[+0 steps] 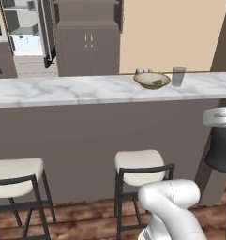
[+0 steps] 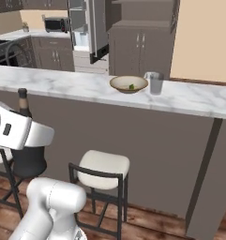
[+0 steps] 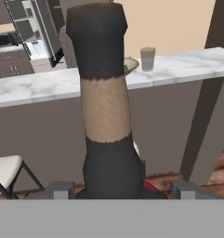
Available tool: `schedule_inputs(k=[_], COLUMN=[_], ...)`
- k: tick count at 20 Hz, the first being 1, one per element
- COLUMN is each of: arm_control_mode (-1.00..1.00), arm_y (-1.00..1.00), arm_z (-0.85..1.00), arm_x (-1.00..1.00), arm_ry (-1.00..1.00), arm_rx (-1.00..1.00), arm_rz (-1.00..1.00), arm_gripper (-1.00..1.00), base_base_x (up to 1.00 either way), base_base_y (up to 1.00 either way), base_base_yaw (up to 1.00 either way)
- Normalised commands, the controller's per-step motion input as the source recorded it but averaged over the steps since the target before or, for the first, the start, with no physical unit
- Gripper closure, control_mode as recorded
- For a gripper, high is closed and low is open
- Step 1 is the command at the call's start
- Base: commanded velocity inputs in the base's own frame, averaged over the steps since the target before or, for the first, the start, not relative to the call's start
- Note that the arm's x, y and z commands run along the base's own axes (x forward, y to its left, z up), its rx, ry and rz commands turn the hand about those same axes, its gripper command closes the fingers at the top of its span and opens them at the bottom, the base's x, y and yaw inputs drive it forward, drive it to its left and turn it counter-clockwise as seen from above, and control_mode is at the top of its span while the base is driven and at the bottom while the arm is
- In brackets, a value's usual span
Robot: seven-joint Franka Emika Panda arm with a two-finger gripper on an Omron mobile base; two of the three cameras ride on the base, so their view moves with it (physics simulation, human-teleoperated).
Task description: There is a bowl on the dining counter. Grab a lemon wedge from the fridge and place it in the bowl. Then get the liquor bottle and glass cup from the cabinet and place them next to the bowl.
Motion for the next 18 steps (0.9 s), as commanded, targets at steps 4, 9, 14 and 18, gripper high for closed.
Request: schedule_inputs(k=[4,9,14,18], arm_control_mode=[-1.0,-1.0,-1.0,-1.0], arm_y=[0.13,0.65,0.34,0.02], arm_z=[0.0,0.11,0.22,0.07], arm_x=[0.13,0.89,1.0,1.0], arm_ry=[0.0,-0.02,0.0,-0.01], arm_rx=[-0.01,-0.02,0.0,0.0], arm_rz=[0.0,0.0,-0.03,-0.05], arm_gripper=[1.0,1.0,1.0,1.0], base_base_x=[0.29,0.0,0.0,0.0], base_base_y=[0.31,0.0,0.0,0.0], base_base_yaw=[-0.02,0.0,0.0,0.0])
